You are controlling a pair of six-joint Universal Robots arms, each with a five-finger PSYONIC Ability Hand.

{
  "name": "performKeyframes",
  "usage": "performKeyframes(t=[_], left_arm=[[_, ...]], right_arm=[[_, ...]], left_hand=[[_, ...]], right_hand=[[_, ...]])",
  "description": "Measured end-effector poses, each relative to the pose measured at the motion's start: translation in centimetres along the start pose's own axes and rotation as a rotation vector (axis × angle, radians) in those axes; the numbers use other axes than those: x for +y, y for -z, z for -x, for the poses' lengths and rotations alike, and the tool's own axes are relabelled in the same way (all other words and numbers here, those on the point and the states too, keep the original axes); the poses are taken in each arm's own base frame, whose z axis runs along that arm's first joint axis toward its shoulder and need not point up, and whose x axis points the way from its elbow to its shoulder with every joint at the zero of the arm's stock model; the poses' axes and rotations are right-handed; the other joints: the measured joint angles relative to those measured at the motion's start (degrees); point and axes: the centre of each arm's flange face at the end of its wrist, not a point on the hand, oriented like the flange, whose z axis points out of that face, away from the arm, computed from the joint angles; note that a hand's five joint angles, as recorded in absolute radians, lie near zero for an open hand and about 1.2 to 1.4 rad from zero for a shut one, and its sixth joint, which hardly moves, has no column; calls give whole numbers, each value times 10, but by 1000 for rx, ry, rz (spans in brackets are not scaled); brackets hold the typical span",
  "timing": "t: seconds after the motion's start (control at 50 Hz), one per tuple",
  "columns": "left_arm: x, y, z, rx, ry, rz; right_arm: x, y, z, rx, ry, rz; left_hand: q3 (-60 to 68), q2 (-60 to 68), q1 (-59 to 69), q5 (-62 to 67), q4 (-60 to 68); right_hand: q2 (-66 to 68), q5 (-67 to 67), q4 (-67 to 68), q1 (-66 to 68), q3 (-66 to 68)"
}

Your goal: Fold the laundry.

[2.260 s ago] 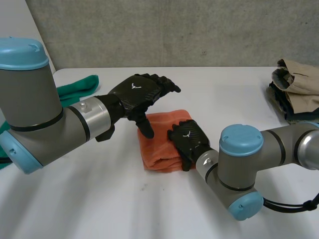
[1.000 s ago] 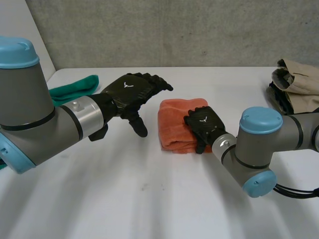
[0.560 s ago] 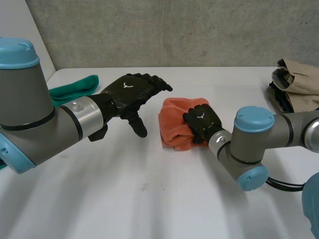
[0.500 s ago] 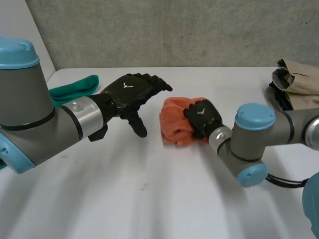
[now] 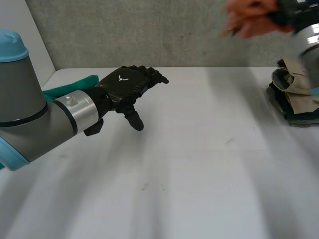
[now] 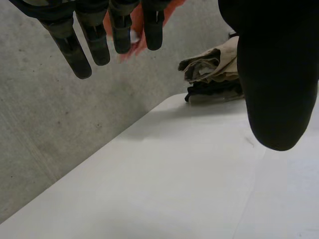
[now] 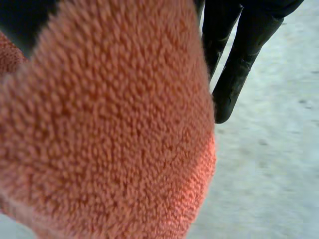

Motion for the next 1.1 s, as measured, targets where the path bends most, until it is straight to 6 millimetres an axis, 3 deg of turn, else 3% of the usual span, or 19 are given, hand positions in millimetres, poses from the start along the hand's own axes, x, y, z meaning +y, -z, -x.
performKeyframes(t=[0.08,0.12,0.14,0.16,0.2,0.22,0.28,0.32,0.4,0.46,0.52,0.54,0.62,0.64,0.66,0.8,0.96,1.06,1.1], left_arm=[[-1,0,-1,1,0,-1],[-1,1,-2,2,0,-2],[-1,1,-2,2,0,-2],[-2,1,-2,2,0,-3],[-1,2,-2,2,1,-1],[-1,2,-2,2,1,-1],[0,3,-3,-1,3,3],[1,3,-2,-6,5,7],[2,3,-2,-13,6,12],[2,3,-2,-16,6,13],[2,3,-3,-17,5,13],[1,3,-3,-16,5,12],[-1,4,-4,-17,1,6],[-2,5,-4,-17,0,4],[-3,5,-4,-17,-1,2],[-7,7,-4,-19,-8,-10],[-14,12,-4,-26,-16,-26],[-24,18,1,-56,-30,-52],[-28,20,6,-81,-36,-63]], right_arm=[[34,10,-59,1,11,-38],[49,18,-76,-2,6,-37],[69,30,-94,-2,-4,-27],[75,34,-99,-2,-8,-22],[108,59,-124,5,-30,14],[108,59,-124,5,-30,14],[150,98,-146,12,-61,85],[169,119,-150,-4,-79,128],[193,150,-147,-54,-107,188],[199,165,-144,-86,-122,217],[198,169,-143,-97,-127,226],[194,169,-143,-100,-128,230],[180,165,-148,-88,-134,238],[177,164,-149,-83,-136,241],[167,163,-156,-61,-145,259],[125,170,-191,43,-193,371],[75,204,-241,225,-127,593],[34,213,-286,415,223,757],[23,207,-292,455,324,774]], left_hand=[[0,0,0,0,0],[0,0,0,0,0],[0,0,0,0,0],[0,0,0,0,0],[0,0,0,0,0],[0,0,0,0,0],[0,0,0,0,0],[0,0,0,0,0],[0,0,0,0,0],[0,0,0,0,0],[0,0,0,0,0],[0,0,0,0,0],[0,0,0,0,0],[0,0,0,0,0],[0,0,0,0,0],[0,0,0,0,0],[0,0,0,0,0],[0,0,0,0,0],[0,0,0,0,0]], right_hand=[[0,-1,2,0,0],[0,-1,2,3,0],[0,-1,2,7,0],[0,-1,2,7,0],[0,-1,2,7,0],[0,-1,2,7,0],[0,-1,2,7,0],[0,-1,2,7,0],[0,9,2,7,0],[0,16,2,7,3],[-15,4,-14,-2,-12],[-161,-116,-163,-95,-154],[-450,-380,-442,-343,-439],[-458,-397,-459,-357,-447],[-534,-474,-534,-417,-528],[-545,-489,-542,-426,-544],[-545,-489,-542,-426,-544],[-545,-489,-542,-426,-544],[-545,-489,-542,-426,-544]])
